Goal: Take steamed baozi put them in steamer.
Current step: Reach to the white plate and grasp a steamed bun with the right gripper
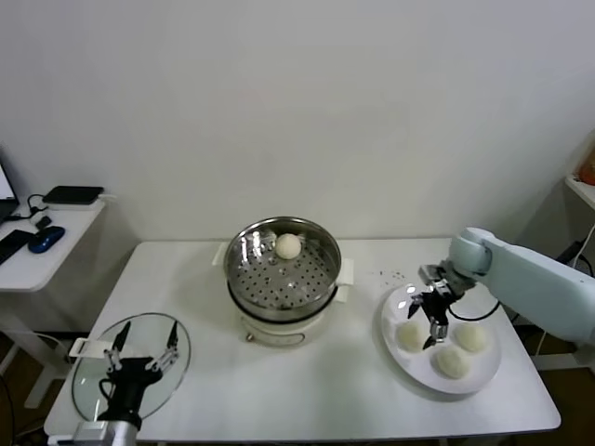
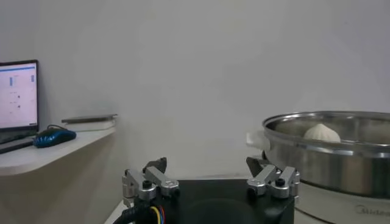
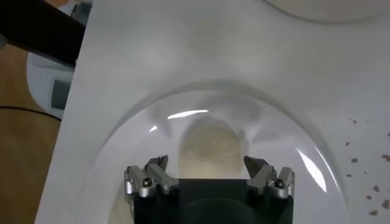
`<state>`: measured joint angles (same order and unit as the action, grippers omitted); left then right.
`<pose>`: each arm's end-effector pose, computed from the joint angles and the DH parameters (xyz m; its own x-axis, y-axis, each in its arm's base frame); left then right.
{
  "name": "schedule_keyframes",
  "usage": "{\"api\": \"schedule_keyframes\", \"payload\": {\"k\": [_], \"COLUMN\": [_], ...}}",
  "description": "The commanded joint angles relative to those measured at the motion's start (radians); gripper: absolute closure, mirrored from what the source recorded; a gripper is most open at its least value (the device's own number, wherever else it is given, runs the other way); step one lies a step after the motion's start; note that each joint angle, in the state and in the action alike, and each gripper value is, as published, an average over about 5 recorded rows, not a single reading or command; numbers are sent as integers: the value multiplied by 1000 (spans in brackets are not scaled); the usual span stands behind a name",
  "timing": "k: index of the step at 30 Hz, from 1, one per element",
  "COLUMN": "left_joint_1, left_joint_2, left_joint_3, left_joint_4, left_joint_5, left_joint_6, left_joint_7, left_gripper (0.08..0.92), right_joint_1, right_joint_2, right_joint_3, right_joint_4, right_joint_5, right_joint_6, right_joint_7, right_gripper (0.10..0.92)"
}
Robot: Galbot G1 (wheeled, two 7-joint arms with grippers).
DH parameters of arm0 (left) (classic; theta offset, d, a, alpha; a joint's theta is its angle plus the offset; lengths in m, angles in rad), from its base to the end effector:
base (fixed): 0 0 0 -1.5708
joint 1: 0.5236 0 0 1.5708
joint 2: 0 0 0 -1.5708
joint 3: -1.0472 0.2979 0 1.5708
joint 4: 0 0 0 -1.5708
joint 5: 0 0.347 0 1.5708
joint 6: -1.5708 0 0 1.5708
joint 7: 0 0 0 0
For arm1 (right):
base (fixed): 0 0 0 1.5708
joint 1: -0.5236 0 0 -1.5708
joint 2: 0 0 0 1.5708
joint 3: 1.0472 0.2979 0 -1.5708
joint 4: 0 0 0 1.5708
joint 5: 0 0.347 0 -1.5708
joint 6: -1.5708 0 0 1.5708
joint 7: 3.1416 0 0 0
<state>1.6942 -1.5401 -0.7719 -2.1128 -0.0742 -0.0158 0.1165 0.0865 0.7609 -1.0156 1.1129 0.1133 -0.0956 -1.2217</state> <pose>0.1596 0.0767 -0.2667 -0.9938 -0.0784 0.0793 -0.0711 0.9934 0.0900 0.4902 -0.1123 -0.2182 0.0983 -0.1923 0.9764 -0.9863 -0.1497 0.0698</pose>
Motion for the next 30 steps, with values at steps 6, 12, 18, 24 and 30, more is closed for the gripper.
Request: {"api": "schedule_keyframes", "payload": {"k": [6,12,18,24,30], "left_joint_1": [-6,-5,-5,-4,-2], "left_joint_2": [1,2,2,1,1], "left_joint_3": [4,3,3,3,3], "left_joint_4": [4,4,2,2,0], "left_joint_5": [0,-1,-1,0,0], "left_joint_6": [2,2,2,2,2], "left_joint_7": [1,1,1,0,0], "left_gripper": [177,177,177,177,177], "right_joint_1": [-41,-48,-52,-53,-51], "right_joint_2": [16,23,27,27,26], "right_joint_3": [30,42,52,58,59], "right_joint_4": [-14,-20,-22,-22,-21], "right_joint_5": [-51,-69,-78,-81,-80], "right_joint_6": [9,11,11,12,12], "right_joint_7": [18,22,21,17,13], "right_gripper": [203,203,248,295,345]}}
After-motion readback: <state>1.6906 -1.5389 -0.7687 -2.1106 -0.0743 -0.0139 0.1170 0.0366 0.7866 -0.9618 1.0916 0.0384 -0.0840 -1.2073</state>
